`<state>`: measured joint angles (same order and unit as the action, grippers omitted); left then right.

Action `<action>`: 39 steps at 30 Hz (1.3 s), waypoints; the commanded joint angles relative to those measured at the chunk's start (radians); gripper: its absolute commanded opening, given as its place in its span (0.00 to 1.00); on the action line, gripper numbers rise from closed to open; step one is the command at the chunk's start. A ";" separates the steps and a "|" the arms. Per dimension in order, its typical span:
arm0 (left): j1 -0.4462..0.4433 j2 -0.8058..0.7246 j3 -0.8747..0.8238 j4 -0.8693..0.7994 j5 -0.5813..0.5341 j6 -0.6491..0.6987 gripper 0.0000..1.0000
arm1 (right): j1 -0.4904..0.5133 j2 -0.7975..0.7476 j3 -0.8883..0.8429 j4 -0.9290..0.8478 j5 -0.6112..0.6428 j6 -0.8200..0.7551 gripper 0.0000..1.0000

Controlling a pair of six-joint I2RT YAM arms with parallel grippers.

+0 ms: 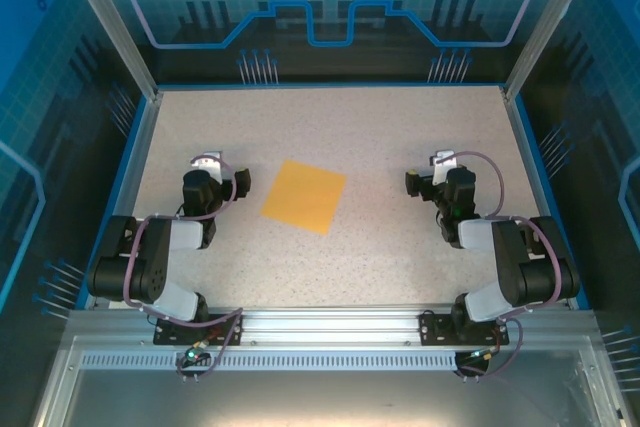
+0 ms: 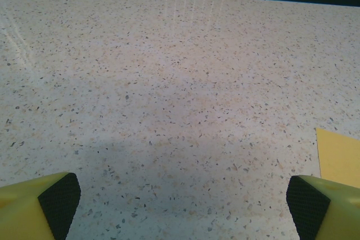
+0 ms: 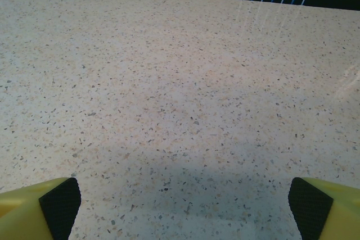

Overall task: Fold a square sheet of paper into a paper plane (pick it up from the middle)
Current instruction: Move the square sheet of paper to the center of the table.

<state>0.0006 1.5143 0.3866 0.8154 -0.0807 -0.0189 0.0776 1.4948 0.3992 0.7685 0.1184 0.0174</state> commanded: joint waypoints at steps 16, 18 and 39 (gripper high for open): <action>-0.007 -0.154 0.071 -0.212 -0.082 -0.022 0.98 | 0.003 -0.106 0.166 -0.327 0.010 -0.028 0.99; -0.007 -0.207 0.104 -0.305 -0.104 -0.045 0.98 | 0.021 -0.141 0.239 -0.458 0.046 0.001 0.99; -0.014 -0.204 0.418 -0.846 0.208 -0.431 0.98 | 0.656 0.245 0.831 -1.166 -0.165 0.578 0.86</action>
<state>-0.0051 1.2903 0.7597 0.0391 0.0696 -0.3809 0.6743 1.6928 1.1637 -0.3187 0.0460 0.5018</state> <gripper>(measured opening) 0.985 0.871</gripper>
